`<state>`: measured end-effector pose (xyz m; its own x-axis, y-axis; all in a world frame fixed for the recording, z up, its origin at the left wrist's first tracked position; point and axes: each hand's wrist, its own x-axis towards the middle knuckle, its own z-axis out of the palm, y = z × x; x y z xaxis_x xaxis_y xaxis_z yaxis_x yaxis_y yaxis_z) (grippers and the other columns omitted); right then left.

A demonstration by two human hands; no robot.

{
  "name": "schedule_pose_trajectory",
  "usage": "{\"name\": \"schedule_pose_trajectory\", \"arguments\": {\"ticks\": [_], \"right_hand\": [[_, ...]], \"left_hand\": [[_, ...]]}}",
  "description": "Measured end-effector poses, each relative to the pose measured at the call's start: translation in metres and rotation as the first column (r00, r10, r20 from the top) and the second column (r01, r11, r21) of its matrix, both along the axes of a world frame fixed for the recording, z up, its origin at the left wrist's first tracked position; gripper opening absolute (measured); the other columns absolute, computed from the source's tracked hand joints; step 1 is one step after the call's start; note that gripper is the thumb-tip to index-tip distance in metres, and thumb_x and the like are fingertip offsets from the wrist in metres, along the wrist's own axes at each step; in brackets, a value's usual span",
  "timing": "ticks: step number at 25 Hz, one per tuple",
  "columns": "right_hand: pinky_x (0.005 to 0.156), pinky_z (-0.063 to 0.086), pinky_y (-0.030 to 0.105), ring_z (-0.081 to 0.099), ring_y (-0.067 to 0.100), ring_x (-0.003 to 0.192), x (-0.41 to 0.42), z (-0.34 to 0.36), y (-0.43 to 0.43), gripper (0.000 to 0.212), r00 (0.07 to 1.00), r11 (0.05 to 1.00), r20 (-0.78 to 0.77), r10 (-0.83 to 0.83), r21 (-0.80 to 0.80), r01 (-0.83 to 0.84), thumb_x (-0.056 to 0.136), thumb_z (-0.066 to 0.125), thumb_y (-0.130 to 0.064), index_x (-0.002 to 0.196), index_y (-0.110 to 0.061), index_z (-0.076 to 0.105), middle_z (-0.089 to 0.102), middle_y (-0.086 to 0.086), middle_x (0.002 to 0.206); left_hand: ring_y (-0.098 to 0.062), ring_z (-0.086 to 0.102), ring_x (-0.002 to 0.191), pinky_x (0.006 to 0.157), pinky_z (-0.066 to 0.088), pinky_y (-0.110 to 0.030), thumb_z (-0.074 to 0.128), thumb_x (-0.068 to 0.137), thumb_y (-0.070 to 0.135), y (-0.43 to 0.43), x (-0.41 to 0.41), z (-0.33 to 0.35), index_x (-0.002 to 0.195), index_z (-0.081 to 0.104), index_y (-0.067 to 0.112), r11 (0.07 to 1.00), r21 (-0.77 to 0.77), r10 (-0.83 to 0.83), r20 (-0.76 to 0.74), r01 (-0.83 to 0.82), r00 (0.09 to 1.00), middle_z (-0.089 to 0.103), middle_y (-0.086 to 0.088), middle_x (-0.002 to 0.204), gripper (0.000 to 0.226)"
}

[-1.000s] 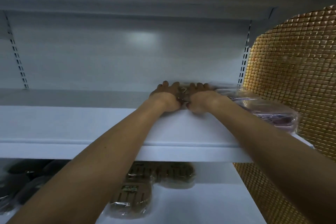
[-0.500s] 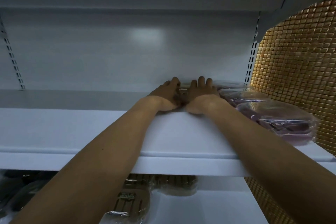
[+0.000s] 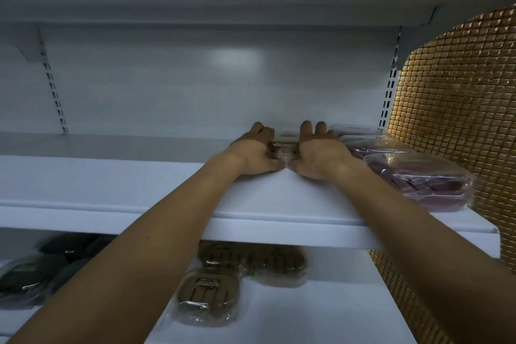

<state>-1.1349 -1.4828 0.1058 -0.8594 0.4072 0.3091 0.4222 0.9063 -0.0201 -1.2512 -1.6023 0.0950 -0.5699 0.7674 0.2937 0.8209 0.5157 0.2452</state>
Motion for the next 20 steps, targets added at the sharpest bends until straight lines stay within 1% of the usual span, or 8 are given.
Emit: {"name": "schedule_pose_trajectory", "arguments": {"ticks": [3, 5, 8, 10, 11, 13, 16, 20], "right_hand": [[0.102, 0.038, 0.043, 0.033, 0.040, 0.128, 0.025, 0.001, -0.008, 0.089, 0.999, 0.999, 0.010, 0.033, 0.011, -0.033, 0.082, 0.064, -0.061, 0.143, -0.007, 0.029, 0.024, 0.018, 0.142], [0.106, 0.035, 0.045, 0.028, 0.039, 0.132, 0.042, 0.002, -0.017, 0.091, 0.997, 0.998, 0.032, 0.063, -0.014, -0.063, 0.079, 0.062, -0.068, 0.144, -0.012, 0.031, 0.022, 0.015, 0.142], [0.099, 0.039, 0.039, 0.036, 0.029, 0.130, 0.066, 0.002, -0.029, 0.091, 0.988, 0.984, 0.031, 0.151, -0.102, -0.147, 0.078, 0.064, -0.069, 0.142, -0.015, 0.028, 0.032, 0.011, 0.143], [0.088, 0.043, 0.032, 0.048, 0.023, 0.119, 0.082, 0.003, -0.038, 0.088, 0.978, 0.970, 0.033, 0.208, -0.131, -0.202, 0.079, 0.062, -0.070, 0.140, -0.016, 0.028, 0.042, 0.007, 0.140], [0.087, 0.043, 0.031, 0.049, 0.022, 0.119, 0.090, 0.004, -0.043, 0.088, 0.973, 0.969, 0.044, 0.225, -0.119, -0.218, 0.079, 0.059, -0.070, 0.141, -0.016, 0.028, 0.043, 0.007, 0.140], [0.096, 0.043, 0.035, 0.044, 0.025, 0.128, 0.105, 0.005, -0.055, 0.094, 0.967, 0.969, 0.073, 0.242, -0.071, -0.237, 0.080, 0.055, -0.072, 0.148, -0.015, 0.023, 0.038, 0.009, 0.146], [0.107, 0.039, 0.043, 0.037, 0.028, 0.137, 0.131, 0.004, -0.076, 0.097, 0.967, 0.971, 0.087, 0.238, -0.031, -0.237, 0.082, 0.050, -0.073, 0.153, -0.015, 0.016, 0.030, 0.010, 0.153], [0.105, 0.040, 0.043, 0.037, 0.028, 0.136, 0.163, -0.001, -0.100, 0.102, 0.964, 0.965, 0.045, 0.263, -0.015, -0.262, 0.076, 0.041, -0.079, 0.152, -0.016, 0.017, 0.031, 0.009, 0.151]], "left_hand": [[-0.015, 0.051, 0.117, 0.102, 0.042, -0.029, 0.077, 0.078, 0.049, -0.030, 0.018, 0.005, 0.139, 0.038, 0.017, 0.997, 0.030, -0.073, 0.066, 0.071, 0.995, 0.039, 0.003, 0.132, 0.078], [-0.015, 0.054, 0.111, 0.094, 0.045, -0.027, 0.077, 0.078, 0.052, -0.049, 0.034, 0.008, 0.138, 0.034, 0.020, 0.995, 0.037, -0.094, 0.113, 0.091, 0.989, 0.045, 0.004, 0.130, 0.080], [-0.013, 0.058, 0.107, 0.089, 0.048, -0.027, 0.075, 0.079, 0.055, -0.071, 0.053, 0.003, 0.138, 0.030, 0.023, 0.993, 0.052, -0.108, 0.121, 0.102, 0.987, 0.050, 0.005, 0.134, 0.081], [-0.010, 0.053, 0.118, 0.096, 0.044, -0.024, 0.071, 0.079, 0.061, -0.088, 0.067, 0.001, 0.149, 0.022, 0.024, 0.993, 0.042, -0.114, 0.111, 0.110, 0.987, 0.040, 0.007, 0.147, 0.093], [-0.009, 0.049, 0.124, 0.099, 0.039, -0.022, 0.069, 0.080, 0.064, -0.096, 0.074, 0.000, 0.155, 0.016, 0.023, 0.993, 0.031, -0.119, 0.097, 0.116, 0.988, 0.031, 0.007, 0.154, 0.100], [-0.010, 0.042, 0.132, 0.101, 0.032, -0.019, 0.066, 0.081, 0.065, -0.110, 0.089, -0.003, 0.158, 0.011, 0.021, 0.992, 0.033, -0.123, 0.071, 0.121, 0.990, 0.023, 0.007, 0.158, 0.104], [-0.012, 0.038, 0.137, 0.105, 0.033, -0.022, 0.067, 0.081, 0.064, -0.129, 0.113, -0.008, 0.158, 0.014, 0.022, 0.990, 0.080, -0.117, 0.029, 0.115, 0.993, 0.025, 0.006, 0.158, 0.103], [-0.013, 0.041, 0.134, 0.110, 0.039, -0.033, 0.068, 0.080, 0.063, -0.155, 0.140, -0.014, 0.158, 0.016, 0.023, 0.985, 0.119, -0.126, -0.023, 0.127, 0.992, 0.027, 0.007, 0.158, 0.101]]}}
